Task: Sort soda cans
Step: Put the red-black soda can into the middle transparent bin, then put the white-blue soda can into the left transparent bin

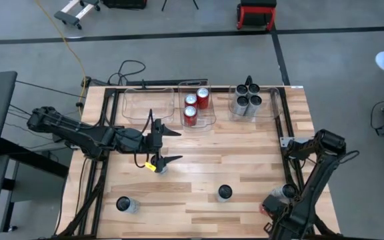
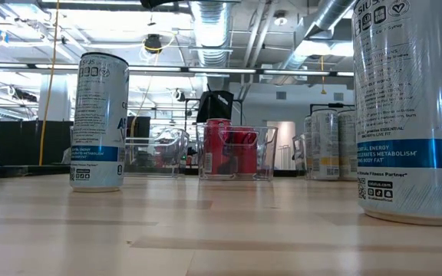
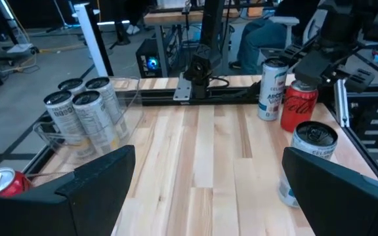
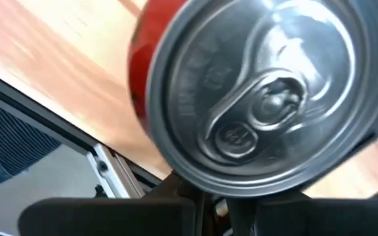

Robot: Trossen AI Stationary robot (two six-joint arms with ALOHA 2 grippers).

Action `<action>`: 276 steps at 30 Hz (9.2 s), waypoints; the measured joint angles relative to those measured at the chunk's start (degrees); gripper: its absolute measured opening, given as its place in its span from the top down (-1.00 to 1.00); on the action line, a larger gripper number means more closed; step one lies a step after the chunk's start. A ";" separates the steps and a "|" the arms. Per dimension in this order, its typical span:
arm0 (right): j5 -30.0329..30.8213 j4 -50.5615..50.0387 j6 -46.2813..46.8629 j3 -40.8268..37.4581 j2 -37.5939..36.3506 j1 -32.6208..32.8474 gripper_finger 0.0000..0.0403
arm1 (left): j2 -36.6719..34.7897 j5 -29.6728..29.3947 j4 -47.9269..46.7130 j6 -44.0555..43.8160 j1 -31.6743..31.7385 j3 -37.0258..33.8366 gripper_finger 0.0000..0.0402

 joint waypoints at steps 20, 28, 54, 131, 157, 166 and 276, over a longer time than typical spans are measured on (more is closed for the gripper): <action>13.91 -0.11 -12.75 0.00 -0.01 -10.64 0.65 | 0.00 -0.04 -1.82 -0.44 0.00 0.00 -0.91; 17.85 0.01 -17.68 0.00 -0.02 -14.94 0.65 | 0.00 -0.07 -2.24 -0.44 0.02 0.00 -0.91; 39.37 -2.26 -38.17 11.28 -14.11 -21.51 0.46 | 0.00 -3.44 -3.50 0.71 0.02 -0.01 -0.91; 6.94 -0.15 -45.58 -2.19 -4.46 -29.98 -0.85 | 0.02 -5.38 -9.56 -4.50 2.49 -0.02 -0.91; 15.55 -3.75 -57.62 2.67 -12.66 -38.45 -0.49 | 4.80 -5.70 -15.55 2.79 10.71 -0.02 -0.91; 17.28 -3.85 -70.50 3.42 -14.82 -51.69 -0.48 | 8.85 -2.08 -14.03 4.70 15.08 -0.02 -0.91; 64.24 9.34 -65.21 1.10 -22.22 -34.17 -0.86 | -5.74 -10.97 -36.96 -0.60 10.68 -0.02 -0.85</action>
